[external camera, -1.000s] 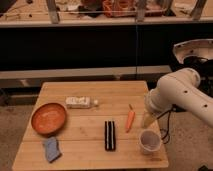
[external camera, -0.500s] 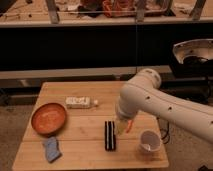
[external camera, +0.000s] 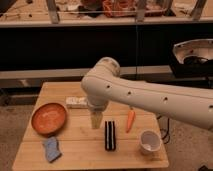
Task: Move the arm in a circular motion
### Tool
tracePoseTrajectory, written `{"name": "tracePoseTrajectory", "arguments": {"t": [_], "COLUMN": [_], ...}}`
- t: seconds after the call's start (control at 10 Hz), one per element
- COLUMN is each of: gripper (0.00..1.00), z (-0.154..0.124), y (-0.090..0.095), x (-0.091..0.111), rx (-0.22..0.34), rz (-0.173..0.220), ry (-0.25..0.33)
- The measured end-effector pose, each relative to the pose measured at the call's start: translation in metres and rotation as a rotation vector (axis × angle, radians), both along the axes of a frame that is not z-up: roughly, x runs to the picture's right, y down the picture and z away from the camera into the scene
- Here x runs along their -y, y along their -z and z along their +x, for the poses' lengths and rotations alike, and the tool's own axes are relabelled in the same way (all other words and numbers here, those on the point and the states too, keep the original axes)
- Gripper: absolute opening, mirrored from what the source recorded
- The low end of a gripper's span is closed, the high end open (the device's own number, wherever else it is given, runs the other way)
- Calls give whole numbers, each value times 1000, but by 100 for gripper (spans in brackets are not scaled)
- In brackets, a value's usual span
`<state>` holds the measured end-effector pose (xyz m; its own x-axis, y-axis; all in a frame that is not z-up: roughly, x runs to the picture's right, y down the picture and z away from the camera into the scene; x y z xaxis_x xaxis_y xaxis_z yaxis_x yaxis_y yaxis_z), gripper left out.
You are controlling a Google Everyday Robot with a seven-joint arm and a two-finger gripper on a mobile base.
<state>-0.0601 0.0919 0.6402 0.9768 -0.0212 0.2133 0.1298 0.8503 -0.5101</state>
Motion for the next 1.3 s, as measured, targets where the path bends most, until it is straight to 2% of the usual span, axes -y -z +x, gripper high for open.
{"name": "tracePoseTrajectory", "arguments": {"t": [0.1,0.2,0.4,0.5,0.7,0.8,1.0,1.1,1.2,1.3], "gripper": [80,80,80,80,80,80,80,80,80,80], "z": [-3,0,11,30,69,98,146,156,174,179], "y": [-11,-28,-49,-61,-70,-71,-68,-66,-60,-56], "x": [14,36,65,84,100,103,91,85,68,58], "rx": [8,17,21,8,-17,-41,-99,-118,-155,-164], "rz": [2,3,8,10,8,2,-23,-31,-48,-55], "ry": [12,26,27,14,-34,-74,-170,-200,-265,-286]}}
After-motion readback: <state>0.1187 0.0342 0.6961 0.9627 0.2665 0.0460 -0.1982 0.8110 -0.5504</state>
